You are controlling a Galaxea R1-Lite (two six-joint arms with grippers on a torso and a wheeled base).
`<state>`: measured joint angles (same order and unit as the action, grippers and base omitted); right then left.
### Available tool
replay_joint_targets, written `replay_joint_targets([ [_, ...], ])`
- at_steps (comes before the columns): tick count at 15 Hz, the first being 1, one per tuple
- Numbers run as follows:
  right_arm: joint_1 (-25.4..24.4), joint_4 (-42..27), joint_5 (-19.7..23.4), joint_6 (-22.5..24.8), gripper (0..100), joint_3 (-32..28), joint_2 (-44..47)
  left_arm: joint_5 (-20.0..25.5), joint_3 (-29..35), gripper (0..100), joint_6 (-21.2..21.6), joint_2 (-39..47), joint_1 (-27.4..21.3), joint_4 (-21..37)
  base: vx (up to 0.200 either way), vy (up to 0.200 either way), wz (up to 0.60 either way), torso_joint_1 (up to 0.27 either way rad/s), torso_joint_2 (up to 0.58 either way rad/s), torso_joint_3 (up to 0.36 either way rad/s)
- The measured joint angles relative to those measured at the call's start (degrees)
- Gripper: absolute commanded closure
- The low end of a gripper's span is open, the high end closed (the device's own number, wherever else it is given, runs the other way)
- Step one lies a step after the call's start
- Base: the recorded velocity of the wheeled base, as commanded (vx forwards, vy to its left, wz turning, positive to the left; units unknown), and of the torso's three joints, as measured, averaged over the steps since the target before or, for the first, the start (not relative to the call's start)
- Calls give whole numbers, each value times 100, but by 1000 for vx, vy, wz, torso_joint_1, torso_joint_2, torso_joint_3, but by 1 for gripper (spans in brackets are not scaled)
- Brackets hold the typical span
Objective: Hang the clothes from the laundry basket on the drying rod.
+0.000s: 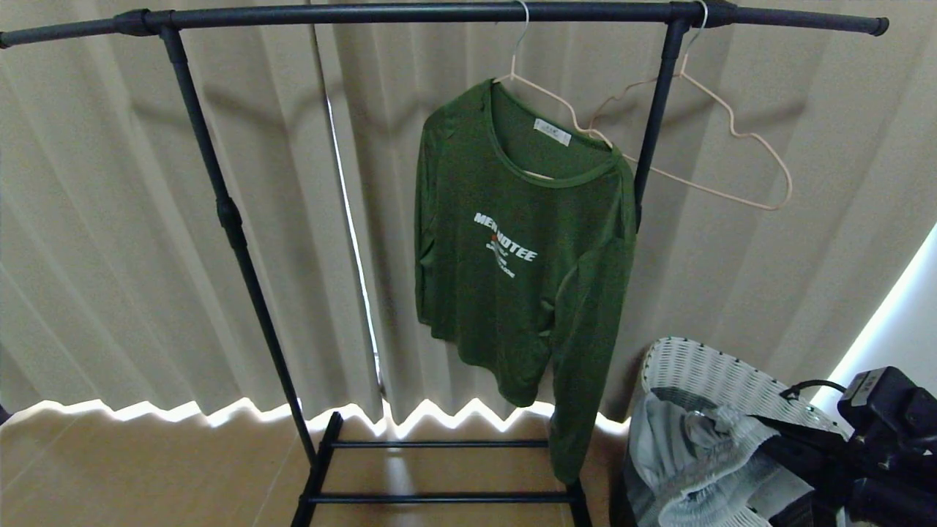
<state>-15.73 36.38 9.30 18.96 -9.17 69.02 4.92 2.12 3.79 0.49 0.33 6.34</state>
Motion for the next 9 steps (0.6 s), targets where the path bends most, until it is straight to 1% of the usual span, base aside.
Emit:
replay_joint_targets([
  [1, -10, 7, 0, 1, 100, -6, 10, 0, 0, 0, -7, 0, 0, 0, 0, 0, 0, 0, 0, 0],
  [7, -83, 73, 2, -5, 100, -160, 228, -4, 0, 0, -10, -2, -4, 4, 0, 200, 0, -8, 2, 2],
  [9, -87, 71, 2, -7, 100, -240, 368, -11, 0, 0, 4, 0, 0, -5, 0, 0, 0, 0, 0, 0],
])
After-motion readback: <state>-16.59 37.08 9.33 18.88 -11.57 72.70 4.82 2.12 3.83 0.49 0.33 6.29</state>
